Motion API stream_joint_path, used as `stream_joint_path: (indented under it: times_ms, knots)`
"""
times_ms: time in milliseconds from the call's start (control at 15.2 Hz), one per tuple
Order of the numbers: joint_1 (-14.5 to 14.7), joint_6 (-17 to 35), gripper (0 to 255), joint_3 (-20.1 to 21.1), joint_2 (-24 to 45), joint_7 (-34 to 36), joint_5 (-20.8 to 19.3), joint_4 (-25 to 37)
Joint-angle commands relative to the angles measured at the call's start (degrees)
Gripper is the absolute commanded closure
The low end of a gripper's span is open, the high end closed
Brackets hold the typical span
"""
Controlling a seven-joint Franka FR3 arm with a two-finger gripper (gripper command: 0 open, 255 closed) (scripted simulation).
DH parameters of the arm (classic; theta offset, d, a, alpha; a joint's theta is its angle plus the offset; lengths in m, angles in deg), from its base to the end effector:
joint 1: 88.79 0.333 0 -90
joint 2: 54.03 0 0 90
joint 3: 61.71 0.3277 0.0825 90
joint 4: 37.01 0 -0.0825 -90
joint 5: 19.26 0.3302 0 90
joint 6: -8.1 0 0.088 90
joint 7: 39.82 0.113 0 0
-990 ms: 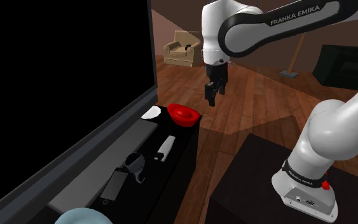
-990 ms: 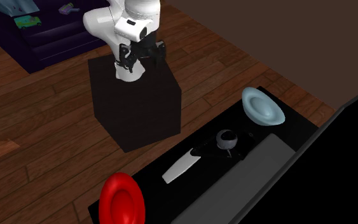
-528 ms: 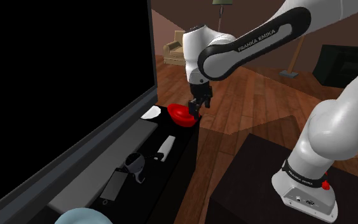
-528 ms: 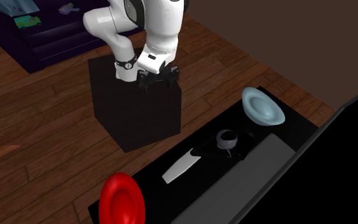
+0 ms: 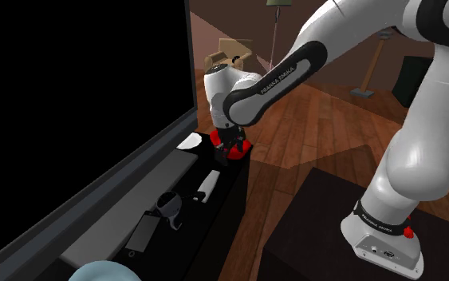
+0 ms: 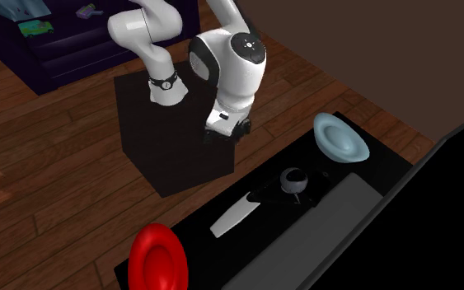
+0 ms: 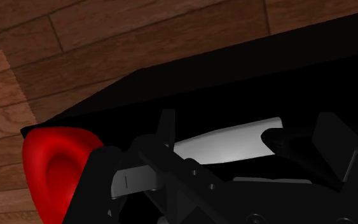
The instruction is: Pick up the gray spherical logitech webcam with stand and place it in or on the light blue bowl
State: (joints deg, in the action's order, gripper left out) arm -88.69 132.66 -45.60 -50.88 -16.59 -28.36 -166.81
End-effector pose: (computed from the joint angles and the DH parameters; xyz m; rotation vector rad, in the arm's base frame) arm 0.4526 0.1237 0.3677 2.9872 -0.0332 -0.1469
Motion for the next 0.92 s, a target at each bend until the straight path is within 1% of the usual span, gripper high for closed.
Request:
stream_joint_path:
  times_ms: [0, 462, 858]
  knots:
    - [0.49, 2.04, 0, 0.17, 4.92, 2.45, -1.76, 2.37]
    - [3.42, 5.57, 0, -1.32, 21.12, 8.65, -6.97, 13.51]
    - [6.60, 6.07, 0, -3.27, 34.91, 11.67, -9.39, 26.07]
